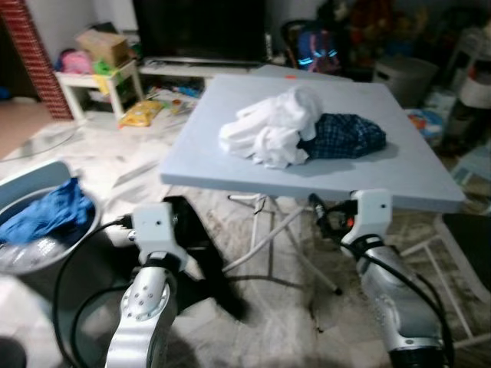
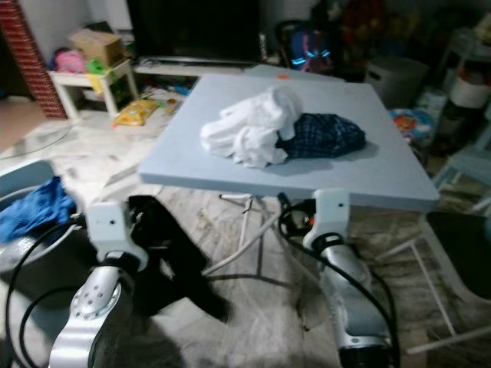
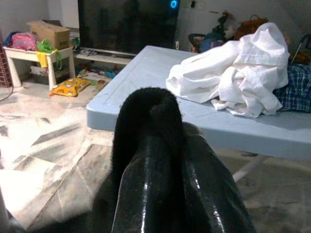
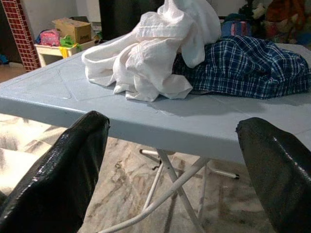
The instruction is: Hang hanger
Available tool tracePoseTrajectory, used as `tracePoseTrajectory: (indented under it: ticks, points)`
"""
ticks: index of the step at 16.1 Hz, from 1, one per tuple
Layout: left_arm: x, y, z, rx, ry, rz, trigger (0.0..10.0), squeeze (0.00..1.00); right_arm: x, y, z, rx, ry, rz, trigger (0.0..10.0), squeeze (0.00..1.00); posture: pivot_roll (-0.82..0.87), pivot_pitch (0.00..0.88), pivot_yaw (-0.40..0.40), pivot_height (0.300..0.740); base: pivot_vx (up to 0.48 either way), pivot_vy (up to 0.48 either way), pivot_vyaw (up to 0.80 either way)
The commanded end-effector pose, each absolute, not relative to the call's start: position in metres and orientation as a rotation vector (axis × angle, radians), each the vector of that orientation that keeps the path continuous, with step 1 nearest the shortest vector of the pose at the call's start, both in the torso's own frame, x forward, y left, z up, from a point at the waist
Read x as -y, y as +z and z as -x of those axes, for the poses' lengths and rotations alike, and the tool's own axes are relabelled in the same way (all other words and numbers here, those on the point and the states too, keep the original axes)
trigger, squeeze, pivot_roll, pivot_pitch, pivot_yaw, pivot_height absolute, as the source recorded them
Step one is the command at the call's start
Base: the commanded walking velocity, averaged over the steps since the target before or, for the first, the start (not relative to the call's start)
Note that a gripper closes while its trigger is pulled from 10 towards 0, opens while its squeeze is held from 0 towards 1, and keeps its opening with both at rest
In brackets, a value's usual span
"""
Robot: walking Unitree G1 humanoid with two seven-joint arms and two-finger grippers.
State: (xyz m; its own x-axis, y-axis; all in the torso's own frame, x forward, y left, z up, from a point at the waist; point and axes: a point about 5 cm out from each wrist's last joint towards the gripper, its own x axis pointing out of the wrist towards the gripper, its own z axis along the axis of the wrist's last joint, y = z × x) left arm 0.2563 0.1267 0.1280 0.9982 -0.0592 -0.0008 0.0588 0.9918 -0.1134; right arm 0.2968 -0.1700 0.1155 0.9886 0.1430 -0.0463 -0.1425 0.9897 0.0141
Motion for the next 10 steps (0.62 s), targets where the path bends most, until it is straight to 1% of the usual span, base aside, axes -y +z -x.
tracePoseTrajectory:
  ticks: [1,10]
  points:
    - [-0.1306,0.1326,-0.2591,0.010,-0.039,0.131,10.0,0.00,0.1654,0.1192,-0.2981,-0.037,0.151,-0.019,10.0,0.00,-0.09,0.013,-0.030,0.740,0.000,0.480,0.00]
    - [-0.1292,0.1312,-0.2592,-0.007,-0.050,0.152,10.0,0.00,0.1652,0.1197,-0.2984,-0.040,0.157,-0.015,10.0,0.00,-0.09,0.016,-0.036,0.740,0.000,0.480,0.00]
